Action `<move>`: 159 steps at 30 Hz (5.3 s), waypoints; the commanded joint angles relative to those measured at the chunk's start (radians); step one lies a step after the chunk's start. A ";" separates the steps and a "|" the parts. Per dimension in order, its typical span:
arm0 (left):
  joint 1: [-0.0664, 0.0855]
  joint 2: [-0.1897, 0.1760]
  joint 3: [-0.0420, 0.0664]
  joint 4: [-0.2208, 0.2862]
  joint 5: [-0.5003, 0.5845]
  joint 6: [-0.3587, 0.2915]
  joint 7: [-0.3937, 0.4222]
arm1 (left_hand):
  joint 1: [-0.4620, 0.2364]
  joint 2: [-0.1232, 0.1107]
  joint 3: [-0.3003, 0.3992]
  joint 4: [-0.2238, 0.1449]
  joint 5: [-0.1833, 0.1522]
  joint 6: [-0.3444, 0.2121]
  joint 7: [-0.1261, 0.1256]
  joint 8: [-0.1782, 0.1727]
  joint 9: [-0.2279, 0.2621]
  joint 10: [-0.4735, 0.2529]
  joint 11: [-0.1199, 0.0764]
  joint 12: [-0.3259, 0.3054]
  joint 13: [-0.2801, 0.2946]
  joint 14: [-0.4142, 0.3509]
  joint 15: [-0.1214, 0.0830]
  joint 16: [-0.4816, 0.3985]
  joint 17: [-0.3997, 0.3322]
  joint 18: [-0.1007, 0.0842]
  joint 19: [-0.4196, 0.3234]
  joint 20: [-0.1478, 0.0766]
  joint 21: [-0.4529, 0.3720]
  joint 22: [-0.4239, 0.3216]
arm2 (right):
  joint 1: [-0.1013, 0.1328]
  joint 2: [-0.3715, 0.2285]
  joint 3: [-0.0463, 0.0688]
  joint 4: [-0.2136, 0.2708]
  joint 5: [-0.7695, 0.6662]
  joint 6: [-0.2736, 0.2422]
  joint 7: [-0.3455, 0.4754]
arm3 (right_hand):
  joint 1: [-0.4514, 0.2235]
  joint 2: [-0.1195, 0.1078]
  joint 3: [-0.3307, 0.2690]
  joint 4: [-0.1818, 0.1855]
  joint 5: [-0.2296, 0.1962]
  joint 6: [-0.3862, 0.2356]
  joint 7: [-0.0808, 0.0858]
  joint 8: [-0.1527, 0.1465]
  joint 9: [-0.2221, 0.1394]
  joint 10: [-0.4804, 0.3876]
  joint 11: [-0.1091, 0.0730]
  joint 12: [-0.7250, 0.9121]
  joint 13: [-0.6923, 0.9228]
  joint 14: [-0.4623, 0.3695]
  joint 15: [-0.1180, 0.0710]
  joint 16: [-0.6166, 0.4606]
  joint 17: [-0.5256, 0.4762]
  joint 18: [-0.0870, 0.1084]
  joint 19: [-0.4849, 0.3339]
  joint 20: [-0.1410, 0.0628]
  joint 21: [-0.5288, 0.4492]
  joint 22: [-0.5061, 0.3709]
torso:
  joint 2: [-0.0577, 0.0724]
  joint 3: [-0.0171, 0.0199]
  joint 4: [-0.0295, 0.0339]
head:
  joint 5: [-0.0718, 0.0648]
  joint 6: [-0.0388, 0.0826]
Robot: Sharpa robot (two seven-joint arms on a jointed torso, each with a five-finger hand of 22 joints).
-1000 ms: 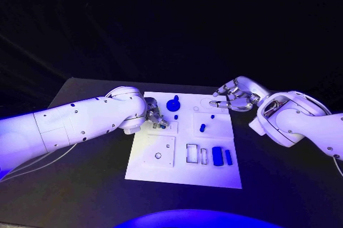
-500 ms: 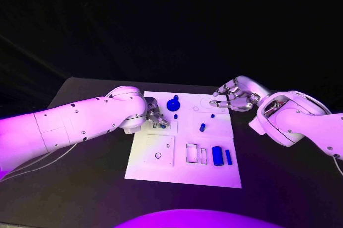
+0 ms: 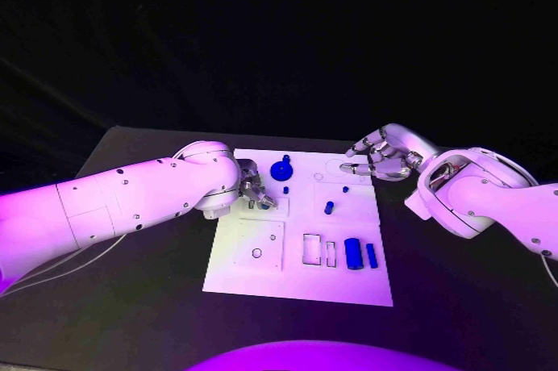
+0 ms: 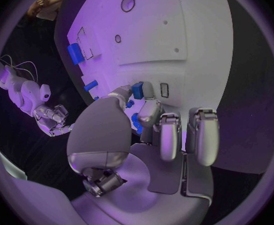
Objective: Assemble the parts on the task board
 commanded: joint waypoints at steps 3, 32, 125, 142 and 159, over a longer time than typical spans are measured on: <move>0.000 0.001 0.000 -0.002 0.006 0.001 -0.046 | 0.001 0.013 -0.015 0.006 -0.007 0.005 0.003 0.006 -0.003 0.006 0.004 0.001 0.001 0.103 -0.005 0.002 0.263 -0.014 0.106 -0.004 0.006 0.263 | -0.001 0.001 0.000 -0.001 -0.009 0.007 0.001 | -0.008 -0.001 -0.006 -0.001 -0.004 0.006 -0.001 0.006 0.001 -0.002 -0.006 -0.004 0.016 0.066 -0.007 -0.006 0.088 0.007 -0.005 -0.003 -0.004 0.110 | 0.000 -0.0003 0.0002 | -0.001 0.000; 0.001 -0.012 0.012 0.006 0.056 -0.047 -0.041 | -0.016 0.033 -0.137 0.022 -0.046 0.003 0.005 0.011 -0.023 0.002 0.007 -0.003 -0.004 0.103 -0.003 0.002 0.263 -0.014 0.106 -0.003 0.006 0.263 | -0.001 0.003 0.000 -0.009 -0.008 0.002 0.002 | -0.015 0.000 -0.013 -0.001 -0.007 0.005 -0.001 0.006 0.001 -0.003 -0.006 -0.006 0.014 0.066 -0.007 -0.008 0.085 0.008 -0.006 -0.003 -0.008 0.109 | 0.000 0.0004 0.0000 | 0.000 0.005; 0.071 0.120 0.018 -0.340 0.046 0.104 -0.007 | 0.087 0.085 -0.213 0.019 -0.045 -0.041 0.027 -0.015 -0.064 -0.061 0.026 -0.091 -0.101 0.103 0.014 0.002 0.263 -0.004 0.079 0.009 -0.015 0.225 | -0.001 0.006 0.000 -0.004 -0.006 -0.011 0.009 | -0.020 0.005 -0.019 -0.002 -0.003 0.005 -0.001 0.006 0.002 -0.003 -0.006 -0.006 0.014 0.066 -0.007 -0.010 0.084 0.008 -0.006 -0.003 -0.009 0.108 | 0.000 0.0017 -0.0011 | 0.010 0.009; 0.070 0.122 0.018 -0.340 0.073 0.100 0.007 | 0.267 0.168 -0.125 -0.017 -0.038 -0.058 0.025 -0.029 -0.087 -0.078 0.022 -0.108 -0.124 0.103 0.009 0.002 0.263 -0.002 0.073 0.009 -0.021 0.217 | -0.001 0.008 0.000 -0.006 -0.006 -0.008 0.008 | -0.018 0.010 -0.020 -0.003 0.004 0.005 -0.001 0.007 0.002 -0.001 -0.006 -0.003 0.016 0.066 -0.007 -0.010 0.085 0.008 -0.005 -0.004 -0.009 0.109 | -0.001 0.0009 0.0000 | 0.008 0.008; 0.072 0.041 0.020 -0.221 0.191 0.057 0.016 | 0.298 0.105 0.163 -0.044 -0.043 -0.077 0.037 0.001 -0.078 -0.075 0.032 -0.116 -0.145 0.103 0.020 0.002 0.263 -0.001 0.070 0.015 -0.024 0.214 | -0.001 0.005 0.000 -0.011 -0.006 -0.007 0.005 | -0.017 0.012 -0.021 -0.004 0.008 0.005 -0.001 0.008 0.002 -0.001 -0.006 -0.003 0.016 0.066 -0.008 -0.010 0.084 0.008 -0.005 -0.004 -0.010 0.109 | -0.002 0.0017 0.0019 | 0.011 0.011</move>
